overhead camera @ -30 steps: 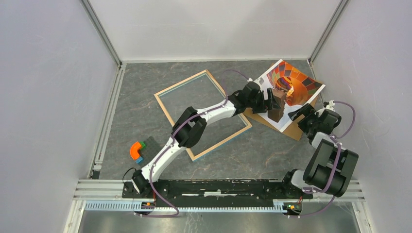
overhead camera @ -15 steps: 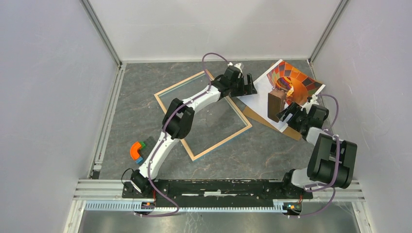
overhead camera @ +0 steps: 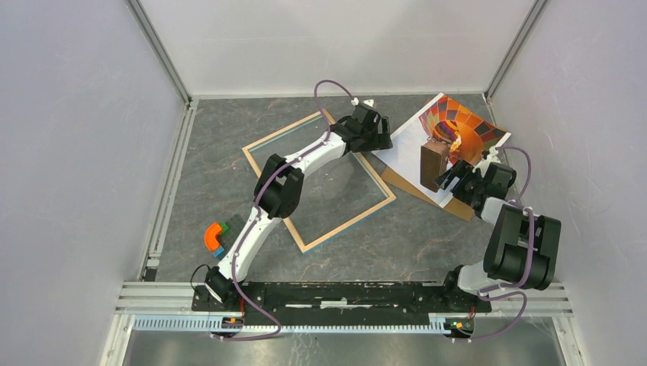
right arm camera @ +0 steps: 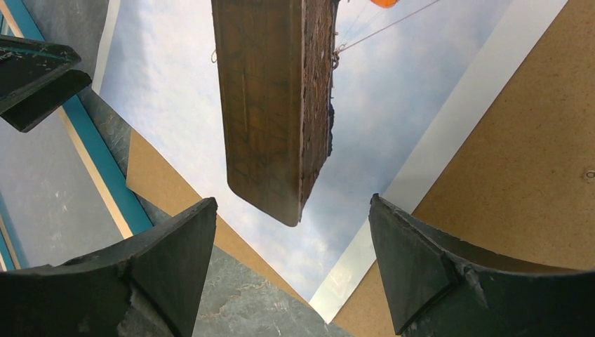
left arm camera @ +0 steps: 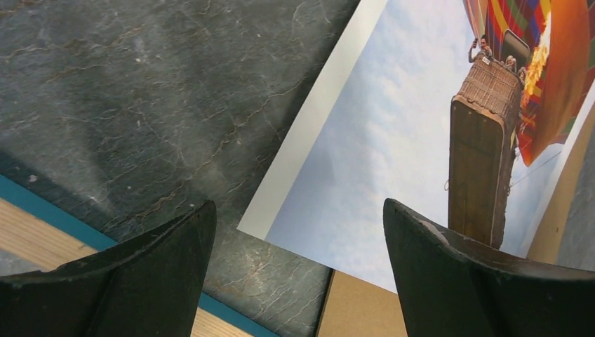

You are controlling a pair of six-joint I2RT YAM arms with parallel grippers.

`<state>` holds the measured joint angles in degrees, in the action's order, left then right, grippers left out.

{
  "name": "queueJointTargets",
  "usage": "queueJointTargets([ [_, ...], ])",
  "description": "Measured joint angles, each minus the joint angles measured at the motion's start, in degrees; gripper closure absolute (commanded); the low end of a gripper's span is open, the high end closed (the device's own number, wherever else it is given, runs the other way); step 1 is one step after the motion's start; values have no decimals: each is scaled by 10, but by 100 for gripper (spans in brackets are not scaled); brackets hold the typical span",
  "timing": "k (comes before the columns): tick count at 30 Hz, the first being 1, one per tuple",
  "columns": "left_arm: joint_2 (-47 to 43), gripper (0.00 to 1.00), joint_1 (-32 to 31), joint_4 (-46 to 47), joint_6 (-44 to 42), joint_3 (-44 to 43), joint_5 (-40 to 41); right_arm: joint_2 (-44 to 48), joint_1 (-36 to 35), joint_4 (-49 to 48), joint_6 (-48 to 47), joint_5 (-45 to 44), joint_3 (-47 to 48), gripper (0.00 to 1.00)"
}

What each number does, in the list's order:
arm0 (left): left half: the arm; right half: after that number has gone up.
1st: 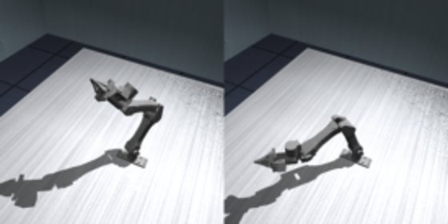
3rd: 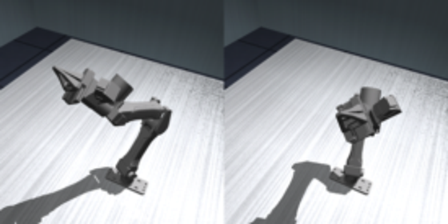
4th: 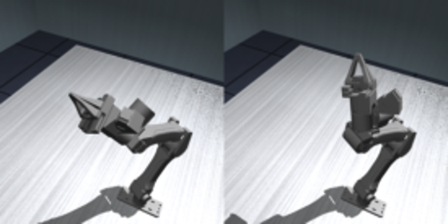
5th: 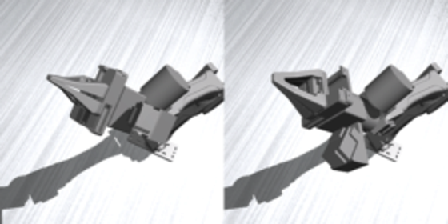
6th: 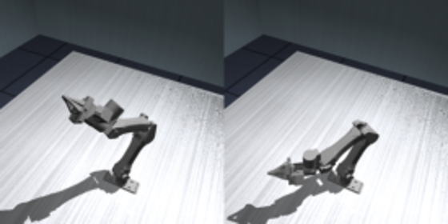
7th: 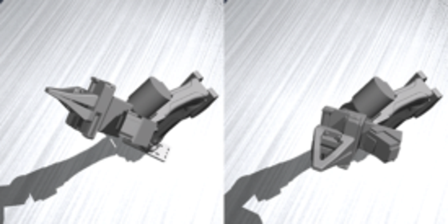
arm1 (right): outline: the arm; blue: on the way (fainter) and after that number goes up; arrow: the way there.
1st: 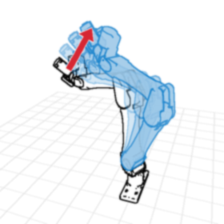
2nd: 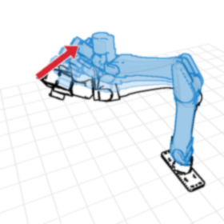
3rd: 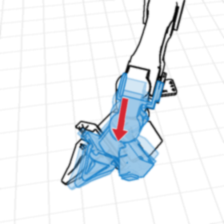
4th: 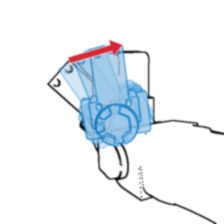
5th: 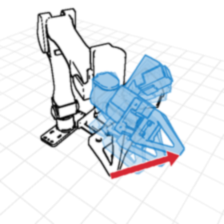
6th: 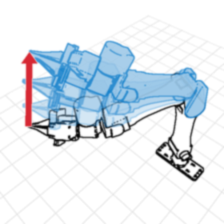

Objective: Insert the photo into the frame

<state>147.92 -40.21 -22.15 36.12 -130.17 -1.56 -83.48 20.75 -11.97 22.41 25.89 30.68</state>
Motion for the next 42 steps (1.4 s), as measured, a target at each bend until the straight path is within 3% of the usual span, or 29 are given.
queueJointTargets([
  [11,0,7,13,2,67,9,-56,-18,0,-38,4,10,0,14],
  [14,0,12,19,13,93,14,-83,-18,0,-39,6,10,-1,14],
  [24,8,42,43,226,268,112,-217,-24,0,-50,9,17,-1,14],
  [32,8,45,51,366,378,188,-228,-25,0,-51,8,19,-2,14],
  [38,9,67,53,374,404,195,-225,-24,0,-51,6,20,-2,10],
  [42,9,89,53,327,393,169,-220,-13,-5,-24,-10,7,5,5],
])
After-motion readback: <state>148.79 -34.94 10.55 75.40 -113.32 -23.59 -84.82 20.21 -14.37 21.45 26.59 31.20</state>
